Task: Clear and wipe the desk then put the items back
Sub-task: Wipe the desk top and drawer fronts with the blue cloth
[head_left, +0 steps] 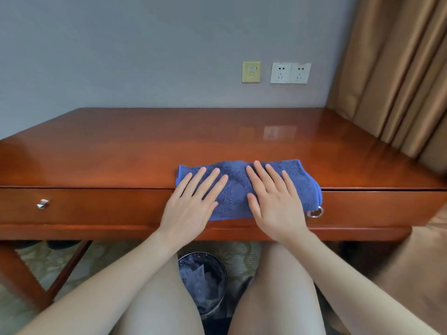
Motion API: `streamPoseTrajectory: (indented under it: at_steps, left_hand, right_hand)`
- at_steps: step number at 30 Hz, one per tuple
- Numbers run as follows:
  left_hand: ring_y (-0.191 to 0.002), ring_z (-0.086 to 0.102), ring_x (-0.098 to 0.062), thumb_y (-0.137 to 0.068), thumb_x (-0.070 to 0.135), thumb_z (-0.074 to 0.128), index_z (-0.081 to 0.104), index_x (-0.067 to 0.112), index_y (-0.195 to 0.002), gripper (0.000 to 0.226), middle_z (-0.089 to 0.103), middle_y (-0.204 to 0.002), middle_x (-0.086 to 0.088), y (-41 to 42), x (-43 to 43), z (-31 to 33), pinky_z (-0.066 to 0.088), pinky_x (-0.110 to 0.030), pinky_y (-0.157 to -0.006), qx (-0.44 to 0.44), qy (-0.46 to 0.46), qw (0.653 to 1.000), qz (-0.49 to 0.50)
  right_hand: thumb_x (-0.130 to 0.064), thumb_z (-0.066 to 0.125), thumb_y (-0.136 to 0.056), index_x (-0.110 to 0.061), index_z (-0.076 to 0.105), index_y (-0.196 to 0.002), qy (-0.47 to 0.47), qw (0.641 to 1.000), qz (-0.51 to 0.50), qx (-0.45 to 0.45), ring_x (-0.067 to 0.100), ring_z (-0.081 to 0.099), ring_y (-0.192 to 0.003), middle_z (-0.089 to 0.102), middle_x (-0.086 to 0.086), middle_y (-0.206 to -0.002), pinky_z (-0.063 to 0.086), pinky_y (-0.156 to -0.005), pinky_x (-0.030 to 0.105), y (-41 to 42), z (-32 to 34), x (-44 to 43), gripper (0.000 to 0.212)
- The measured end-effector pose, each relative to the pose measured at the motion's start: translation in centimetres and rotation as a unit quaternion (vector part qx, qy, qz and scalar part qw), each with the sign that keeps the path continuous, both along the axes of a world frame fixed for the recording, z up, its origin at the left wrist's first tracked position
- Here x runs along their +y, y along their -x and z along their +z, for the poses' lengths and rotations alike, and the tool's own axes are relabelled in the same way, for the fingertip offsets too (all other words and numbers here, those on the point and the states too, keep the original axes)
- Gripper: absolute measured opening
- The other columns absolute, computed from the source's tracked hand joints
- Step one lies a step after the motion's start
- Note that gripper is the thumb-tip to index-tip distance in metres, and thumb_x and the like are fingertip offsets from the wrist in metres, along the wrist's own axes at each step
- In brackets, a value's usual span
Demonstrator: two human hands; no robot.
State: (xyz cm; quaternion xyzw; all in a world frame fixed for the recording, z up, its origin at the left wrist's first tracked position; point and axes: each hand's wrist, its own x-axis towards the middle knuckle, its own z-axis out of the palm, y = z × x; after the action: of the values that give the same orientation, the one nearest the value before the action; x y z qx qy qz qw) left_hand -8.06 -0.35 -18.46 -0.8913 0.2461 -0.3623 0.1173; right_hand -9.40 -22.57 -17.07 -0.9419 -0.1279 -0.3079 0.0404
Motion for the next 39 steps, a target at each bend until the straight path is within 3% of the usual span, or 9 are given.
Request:
streamPoseTrajectory:
  at_steps: [4, 8, 12, 14, 16, 21, 26, 33, 39]
  left_hand:
    - [-0.146, 0.014, -0.037, -0.092, 0.031, 0.041, 0.012, 0.015, -0.156, 0.072, 0.006, -0.162, -0.010, 1.1, 0.3, -3.3, 0.009, -0.050, -0.118, -0.013, -0.019, 1.000, 0.010]
    - [-0.142, 0.022, -0.038, -0.080, 0.025, 0.057, 0.023, 0.012, -0.153, 0.081, 0.015, -0.160, -0.010, 1.9, 0.4, -5.4, 0.016, -0.050, -0.115, 0.027, -0.033, 0.999, 0.011]
    - [-0.140, 0.030, -0.037, -0.069, 0.012, 0.056, 0.040, 0.010, -0.147, 0.079, 0.037, -0.152, -0.013, 3.2, 0.8, -7.0, 0.022, -0.051, -0.114, 0.090, -0.043, 0.995, 0.007]
    - [-0.134, 0.038, -0.034, -0.071, 0.012, 0.048, 0.048, 0.010, -0.142, 0.071, 0.047, -0.143, -0.011, 3.7, 1.0, -7.7, 0.028, -0.049, -0.112, 0.116, -0.040, 0.992, -0.002]
    - [-0.122, 0.045, -0.030, -0.074, 0.015, 0.043, 0.055, 0.011, -0.135, 0.062, 0.055, -0.133, -0.007, 4.0, 0.6, -8.0, 0.036, -0.045, -0.103, 0.138, -0.017, 0.990, 0.004]
    - [-0.108, 0.058, -0.026, -0.078, 0.022, 0.042, 0.064, 0.013, -0.119, 0.047, 0.063, -0.121, -0.005, 4.1, -2.1, -7.4, 0.045, -0.039, -0.089, 0.183, 0.065, 0.981, 0.018]
    - [-0.102, 0.063, -0.023, -0.076, 0.022, 0.044, 0.066, 0.014, -0.115, 0.046, 0.065, -0.116, -0.003, 3.9, -6.6, -6.3, 0.050, -0.035, -0.084, 0.203, 0.072, 0.976, -0.042]
    - [-0.101, 0.066, -0.020, -0.070, 0.027, 0.071, 0.069, 0.017, -0.115, 0.046, 0.068, -0.116, -0.002, 3.1, -16.5, -5.2, 0.054, -0.030, -0.080, 0.226, 0.015, 0.964, -0.136]
    - [-0.103, 0.065, -0.021, -0.070, 0.033, 0.070, 0.067, 0.013, -0.119, 0.054, 0.067, -0.119, -0.005, 2.5, -24.2, -4.4, 0.054, -0.032, -0.086, 0.227, -0.072, 0.952, -0.191]
  right_hand:
    - [-0.034, 0.045, -0.092, -0.016, 0.021, -0.154, 0.021, 0.999, -0.003, -0.029, 0.030, 0.011, -0.149, 0.016, 0.006, -0.161, 0.012, -0.120, 0.050, 1.7, -3.5, 0.2, 0.069]
    - [-0.033, 0.043, -0.092, -0.015, 0.017, -0.155, 0.024, 1.000, -0.007, -0.009, 0.031, 0.009, -0.149, 0.014, 0.009, -0.161, 0.014, -0.119, 0.051, 2.3, -5.0, 0.4, 0.071]
    - [-0.034, 0.046, -0.089, -0.019, 0.022, -0.154, 0.025, 0.997, 0.021, 0.075, 0.025, 0.027, -0.145, 0.019, 0.005, -0.160, 0.032, -0.113, 0.041, 4.2, -9.0, -0.5, 0.071]
    - [-0.029, 0.059, -0.079, -0.020, 0.034, -0.150, -0.011, 0.992, 0.024, 0.121, 0.017, 0.043, -0.136, 0.028, 0.002, -0.158, 0.052, -0.088, 0.028, 5.5, -10.3, -0.8, 0.076]
    - [-0.022, 0.067, -0.067, -0.017, 0.045, -0.145, -0.023, 0.990, 0.015, 0.136, 0.018, 0.054, -0.126, 0.040, 0.003, -0.152, 0.053, -0.074, 0.027, 5.8, -11.0, -0.6, 0.081]
    - [-0.015, 0.049, -0.071, -0.014, 0.062, -0.123, 0.001, 0.998, -0.021, 0.056, 0.025, 0.061, -0.108, 0.061, 0.009, -0.124, 0.050, -0.084, 0.034, 4.6, -10.5, -0.5, 0.054]
    - [-0.017, 0.050, -0.071, -0.014, 0.063, -0.117, 0.005, 0.998, -0.055, 0.029, 0.025, 0.060, -0.107, 0.062, 0.007, -0.120, 0.049, -0.081, 0.035, 4.5, -10.0, -5.4, 0.048]
    - [-0.013, 0.055, -0.071, -0.012, 0.066, -0.109, -0.001, 0.987, -0.162, 0.027, 0.025, 0.064, -0.100, 0.065, 0.008, -0.114, 0.052, -0.077, 0.036, 5.4, -9.0, -14.9, 0.039]
    - [-0.009, 0.063, -0.070, -0.009, 0.066, -0.108, -0.049, 0.961, -0.260, 0.078, 0.026, 0.066, -0.099, 0.066, 0.008, -0.113, 0.053, -0.077, 0.036, 5.8, -8.2, -21.4, 0.038]
